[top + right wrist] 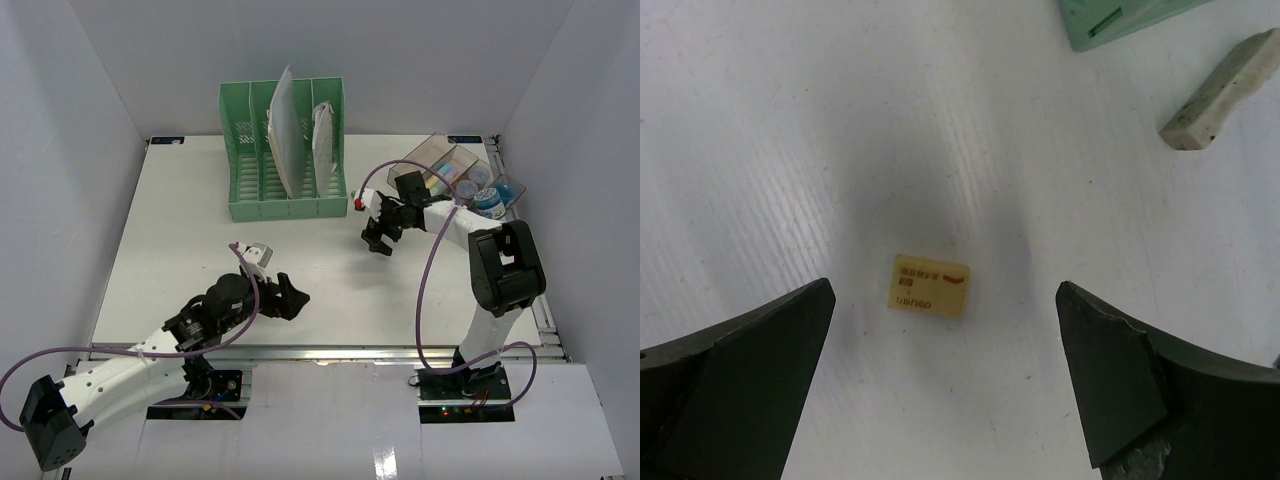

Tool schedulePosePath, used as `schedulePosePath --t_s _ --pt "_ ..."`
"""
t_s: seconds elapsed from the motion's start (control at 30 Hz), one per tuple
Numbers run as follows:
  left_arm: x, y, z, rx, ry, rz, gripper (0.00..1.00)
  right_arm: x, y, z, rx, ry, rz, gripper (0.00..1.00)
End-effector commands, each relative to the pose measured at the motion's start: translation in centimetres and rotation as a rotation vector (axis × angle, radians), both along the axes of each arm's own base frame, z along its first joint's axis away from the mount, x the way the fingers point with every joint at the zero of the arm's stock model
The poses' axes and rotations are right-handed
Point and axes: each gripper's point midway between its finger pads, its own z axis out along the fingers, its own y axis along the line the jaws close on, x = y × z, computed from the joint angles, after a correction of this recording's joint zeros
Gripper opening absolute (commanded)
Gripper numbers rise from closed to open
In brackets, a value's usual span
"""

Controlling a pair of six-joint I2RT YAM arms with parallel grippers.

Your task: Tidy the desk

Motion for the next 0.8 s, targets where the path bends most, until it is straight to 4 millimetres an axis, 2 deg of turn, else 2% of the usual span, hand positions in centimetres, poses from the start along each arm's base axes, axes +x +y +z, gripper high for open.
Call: schedulePosePath --t_s 0.0,0.1,0.23,0.37,0.43,0.57,0.77 --pt "0.1 0.0 -0.1 0.0 -0.006 0.0 0.98 1.3 -0.1 -1.0 -0.053 -0.032 -0.118 0.99" --pt "0.1 -0.1 -0.2 0.001 -0.006 -0.001 0.98 1.5 -0.1 -1.9 -0.076 -0.021 -0.151 0.99" --pt "0.1 0.0 -0.3 0.005 -0.005 0.0 0.98 1.6 -0.1 -2.7 -0.093 0.0 -0.177 0.91" --pt "0.1 0.1 -0.3 0.005 -0.008 0.002 0.98 1.3 -0.2 -3.2 -0.103 0.026 -0.181 0.74" --pt "0.1 0.1 -0.4 0.004 -0.006 0.004 0.98 1.0 -0.3 -3.3 -0.109 0.041 -0.18 0.63" --pt "0.1 0.1 -0.3 0.002 -0.006 0.003 0.98 0.4 -0.4 -3.3 -0.116 0.063 -0.176 0.48" --pt "0.0 0.1 -0.3 -0.003 -0.007 0.001 0.98 0.0 -0.2 -1.8 -0.089 0.053 -0.166 0.35"
